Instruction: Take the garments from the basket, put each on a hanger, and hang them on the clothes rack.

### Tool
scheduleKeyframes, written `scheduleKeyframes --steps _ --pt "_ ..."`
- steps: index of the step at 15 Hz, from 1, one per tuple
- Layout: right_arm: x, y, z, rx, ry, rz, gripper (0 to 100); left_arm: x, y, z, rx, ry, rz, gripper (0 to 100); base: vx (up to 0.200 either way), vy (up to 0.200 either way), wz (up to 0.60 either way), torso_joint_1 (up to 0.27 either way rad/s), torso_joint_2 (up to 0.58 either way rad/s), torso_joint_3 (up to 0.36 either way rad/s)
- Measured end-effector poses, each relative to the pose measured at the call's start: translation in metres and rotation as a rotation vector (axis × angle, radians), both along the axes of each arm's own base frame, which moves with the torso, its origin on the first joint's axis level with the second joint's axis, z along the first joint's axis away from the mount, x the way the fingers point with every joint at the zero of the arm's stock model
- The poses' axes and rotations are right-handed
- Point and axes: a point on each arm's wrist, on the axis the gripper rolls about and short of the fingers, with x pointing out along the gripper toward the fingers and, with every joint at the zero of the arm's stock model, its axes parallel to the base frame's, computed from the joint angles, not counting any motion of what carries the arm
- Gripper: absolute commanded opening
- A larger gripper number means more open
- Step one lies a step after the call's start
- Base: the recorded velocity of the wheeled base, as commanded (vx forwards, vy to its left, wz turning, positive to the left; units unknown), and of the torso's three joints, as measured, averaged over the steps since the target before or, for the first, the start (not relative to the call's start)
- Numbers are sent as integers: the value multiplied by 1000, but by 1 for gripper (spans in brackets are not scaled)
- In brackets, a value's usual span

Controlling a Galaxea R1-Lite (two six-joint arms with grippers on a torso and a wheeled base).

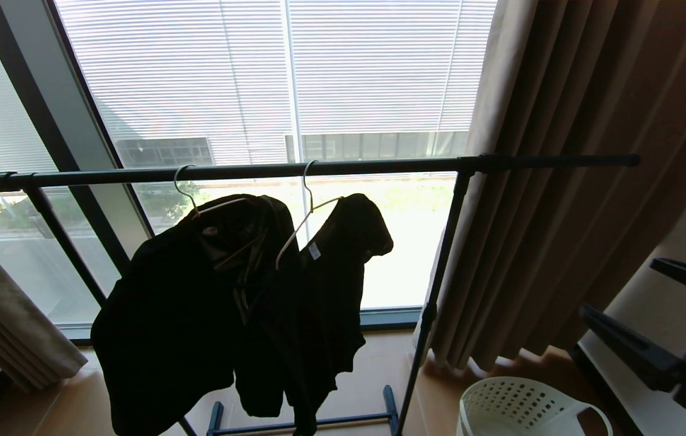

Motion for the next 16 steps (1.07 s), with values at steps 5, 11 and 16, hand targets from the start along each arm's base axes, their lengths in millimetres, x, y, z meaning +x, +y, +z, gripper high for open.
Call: scheduleKeyframes --steps 5,11,16 --pt "-85 -57 -22 20 -118 -455 100 0 0 0 0 0 0 100 0 0 0 0 0 0" --pt "-115 -49 -100 104 -95 -320 100 0 0 0 0 1 0 100 0 0 0 0 0 0" --pt "-117 -51 -108 155 -71 -459 100 0 0 0 -1 1 0 100 0 0 0 0 0 0"
